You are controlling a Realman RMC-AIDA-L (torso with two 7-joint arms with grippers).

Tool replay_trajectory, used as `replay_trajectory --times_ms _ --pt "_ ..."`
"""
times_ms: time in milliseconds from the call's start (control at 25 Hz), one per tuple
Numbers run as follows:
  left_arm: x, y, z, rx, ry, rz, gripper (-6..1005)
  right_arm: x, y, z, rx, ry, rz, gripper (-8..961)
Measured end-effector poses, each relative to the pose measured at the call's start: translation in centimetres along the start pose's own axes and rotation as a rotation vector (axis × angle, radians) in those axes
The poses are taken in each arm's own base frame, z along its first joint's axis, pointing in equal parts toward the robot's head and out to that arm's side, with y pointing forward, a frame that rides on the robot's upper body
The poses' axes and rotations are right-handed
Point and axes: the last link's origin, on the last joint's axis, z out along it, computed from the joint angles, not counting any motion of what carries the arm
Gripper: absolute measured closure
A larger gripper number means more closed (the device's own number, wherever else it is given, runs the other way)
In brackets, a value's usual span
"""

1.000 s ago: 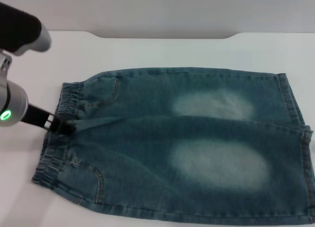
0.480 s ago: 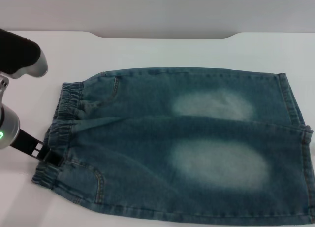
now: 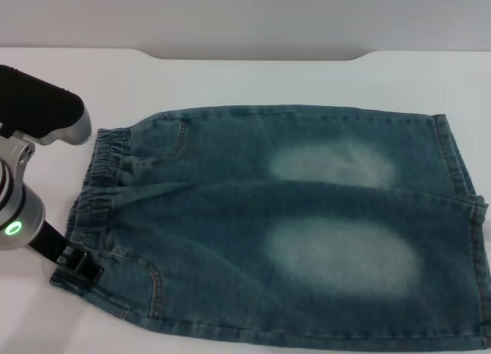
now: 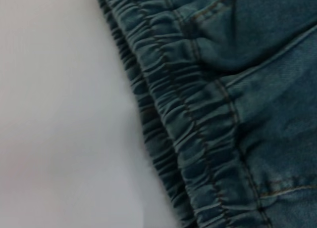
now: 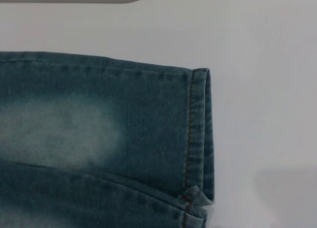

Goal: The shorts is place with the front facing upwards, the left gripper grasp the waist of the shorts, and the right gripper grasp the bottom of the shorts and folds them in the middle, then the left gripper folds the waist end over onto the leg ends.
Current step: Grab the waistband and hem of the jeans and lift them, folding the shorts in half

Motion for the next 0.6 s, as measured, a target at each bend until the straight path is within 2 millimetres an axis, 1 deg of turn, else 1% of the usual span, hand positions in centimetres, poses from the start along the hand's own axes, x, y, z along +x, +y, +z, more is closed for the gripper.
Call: replay_trajectory --times_ms 280,600 --pt "0.19 0.22 0.13 -0.006 -0.004 0.006 164 -0.11 -0.02 -0.02 0.005 -0.001 -0.006 351" --pt "0.01 0.43 0.47 -0.020 -0.018 -0.004 191 -0.32 -0.02 -0.17 0.008 -0.008 -0.014 350"
